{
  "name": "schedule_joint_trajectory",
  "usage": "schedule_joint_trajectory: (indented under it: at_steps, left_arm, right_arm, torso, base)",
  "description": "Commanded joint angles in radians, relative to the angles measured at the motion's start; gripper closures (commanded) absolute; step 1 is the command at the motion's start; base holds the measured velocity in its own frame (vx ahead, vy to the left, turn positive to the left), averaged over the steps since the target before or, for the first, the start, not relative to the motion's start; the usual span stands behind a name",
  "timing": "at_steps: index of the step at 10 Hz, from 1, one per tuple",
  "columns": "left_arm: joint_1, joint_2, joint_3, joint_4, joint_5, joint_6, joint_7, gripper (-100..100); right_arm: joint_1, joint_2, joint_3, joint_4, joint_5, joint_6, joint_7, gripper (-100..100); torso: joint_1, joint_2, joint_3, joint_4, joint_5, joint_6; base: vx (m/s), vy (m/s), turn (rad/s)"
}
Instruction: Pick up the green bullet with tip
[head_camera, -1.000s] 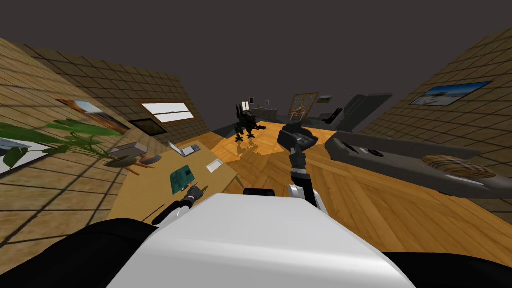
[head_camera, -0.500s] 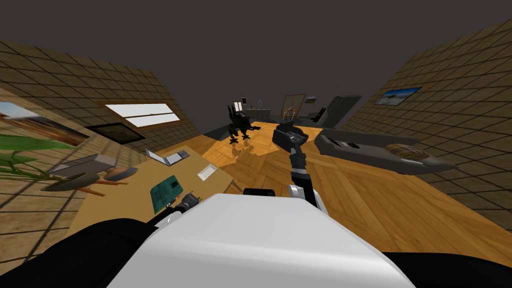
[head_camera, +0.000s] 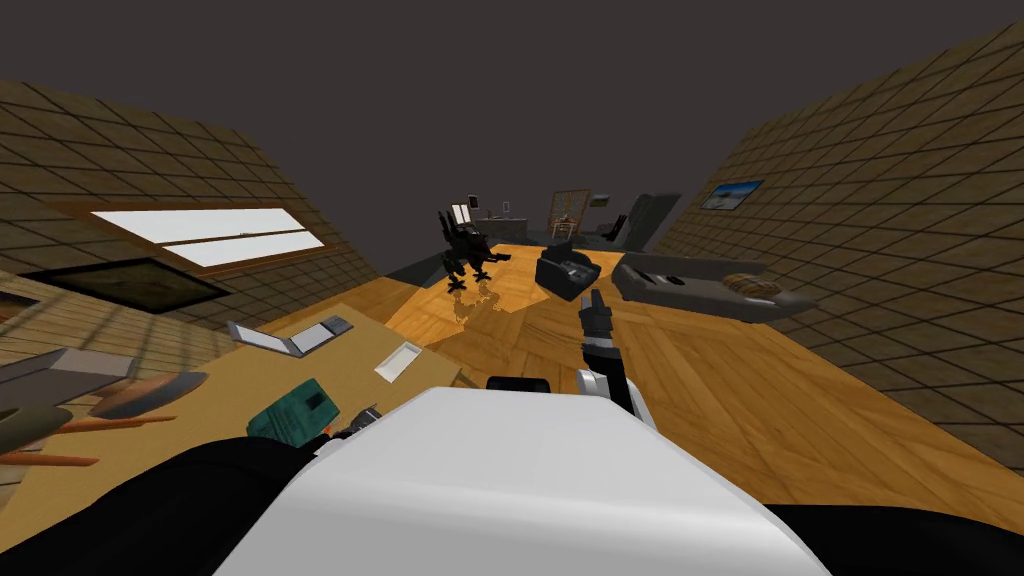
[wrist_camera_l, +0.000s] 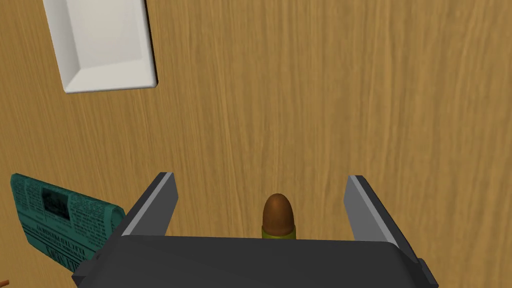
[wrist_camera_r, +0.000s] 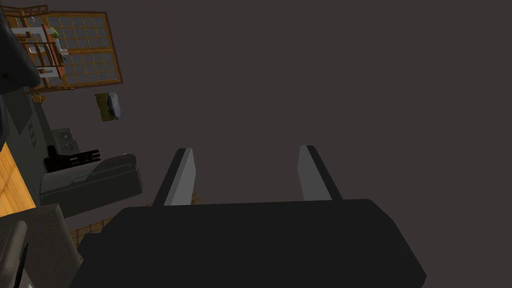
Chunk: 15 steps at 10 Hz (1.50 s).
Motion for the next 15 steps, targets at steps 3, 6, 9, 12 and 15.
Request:
schedule_joint_trajectory:
  at_steps: [3,6,9,12,15]
  left_arm:
    - [0.025,0.054,-0.029,0.077,0.113,0.080,0.034,-100]
    - [0.046,0.084,-0.058,0.125,0.175,0.143,0.058,-100]
    - [0.065,0.110,-0.090,0.166,0.240,0.194,0.079,-100]
    - [0.091,0.142,-0.138,0.213,0.310,0.258,0.103,-100]
    - [0.112,0.167,-0.185,0.247,0.365,0.310,0.121,-100]
  right_arm:
    - [0.000,0.000,0.000,0.000,0.000,0.000,0.000,0]
    - [0.000,0.000,0.000,0.000,0.000,0.000,0.000,0]
    - [0.000,0.000,0.000,0.000,0.000,0.000,0.000,0]
    - [0.000,0.000,0.000,0.000,0.000,0.000,0.000,0]
    - [0.000,0.000,0.000,0.000,0.000,0.000,0.000,0]
  torso:
    - [0.000,0.001,0.000,0.000,0.000,0.000]
    - [0.000,0.001,0.000,0.000,0.000,-0.001]
    - [0.001,0.001,0.001,0.000,0.000,-0.001]
    - [0.001,0.002,0.001,0.000,0.000,-0.001]
    - [0.001,0.003,0.002,0.001,0.000,-0.001]
  base:
    - [0.030,0.046,-0.201]
    - [0.024,0.056,-0.141]
    - [0.014,0.063,-0.146]
    - [0.005,0.056,-0.142]
    - [-0.017,0.057,-0.104]
